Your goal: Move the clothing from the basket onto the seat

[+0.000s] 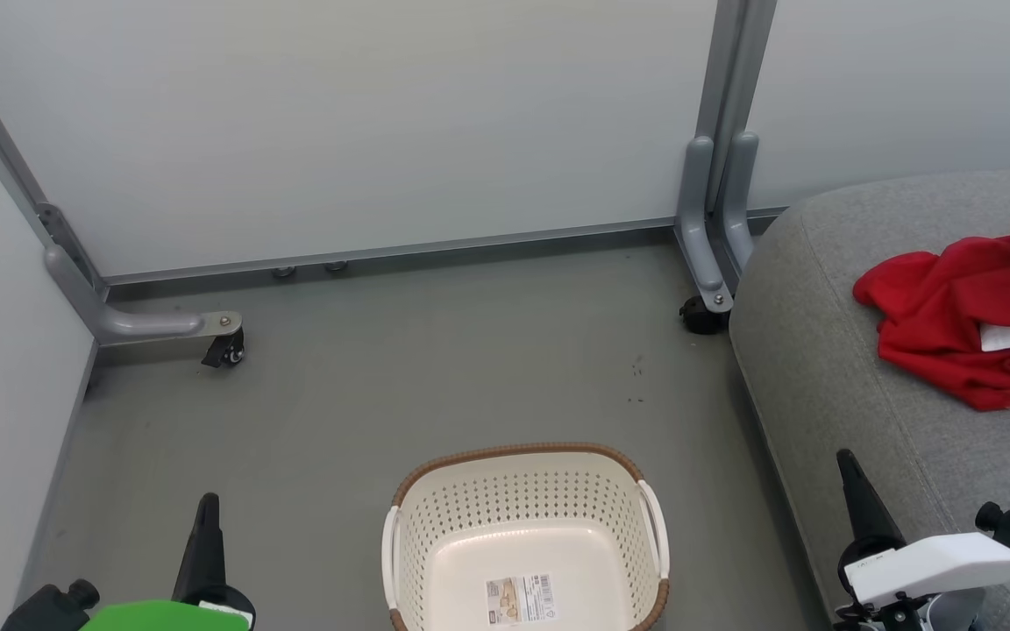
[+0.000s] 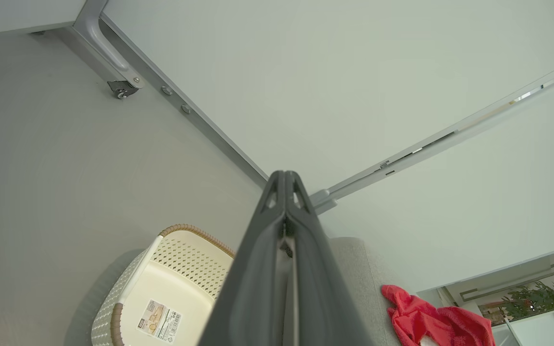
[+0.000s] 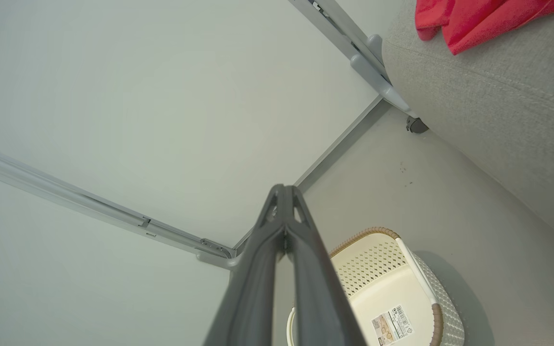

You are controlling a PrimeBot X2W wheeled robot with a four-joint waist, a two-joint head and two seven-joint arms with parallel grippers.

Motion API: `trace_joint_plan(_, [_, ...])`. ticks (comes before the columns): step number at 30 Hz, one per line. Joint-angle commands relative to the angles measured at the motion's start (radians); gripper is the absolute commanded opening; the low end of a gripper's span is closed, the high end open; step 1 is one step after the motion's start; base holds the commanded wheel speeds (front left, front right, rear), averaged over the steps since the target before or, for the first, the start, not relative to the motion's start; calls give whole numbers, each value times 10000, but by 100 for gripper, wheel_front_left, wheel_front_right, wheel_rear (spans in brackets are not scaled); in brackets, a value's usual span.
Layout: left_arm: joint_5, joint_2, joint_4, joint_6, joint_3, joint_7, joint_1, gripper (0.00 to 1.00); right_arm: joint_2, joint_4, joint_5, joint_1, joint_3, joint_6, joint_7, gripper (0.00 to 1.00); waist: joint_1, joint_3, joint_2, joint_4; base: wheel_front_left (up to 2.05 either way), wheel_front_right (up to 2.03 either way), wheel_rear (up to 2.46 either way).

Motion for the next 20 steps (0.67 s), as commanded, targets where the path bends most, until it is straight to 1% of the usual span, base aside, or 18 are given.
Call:
trace_joint_plan(1, [-303,102,-46,-51,84,51,-334,0,-65,-52,305,-264,-64,-4,70,0,0,19,0,9,0,0,0])
trace_joint_plan(20, [-2194,104,188,-140,348,573,-905,0,-52,89,2282,-620,-329,-7,593,0,0,242,0,98,0,0,0])
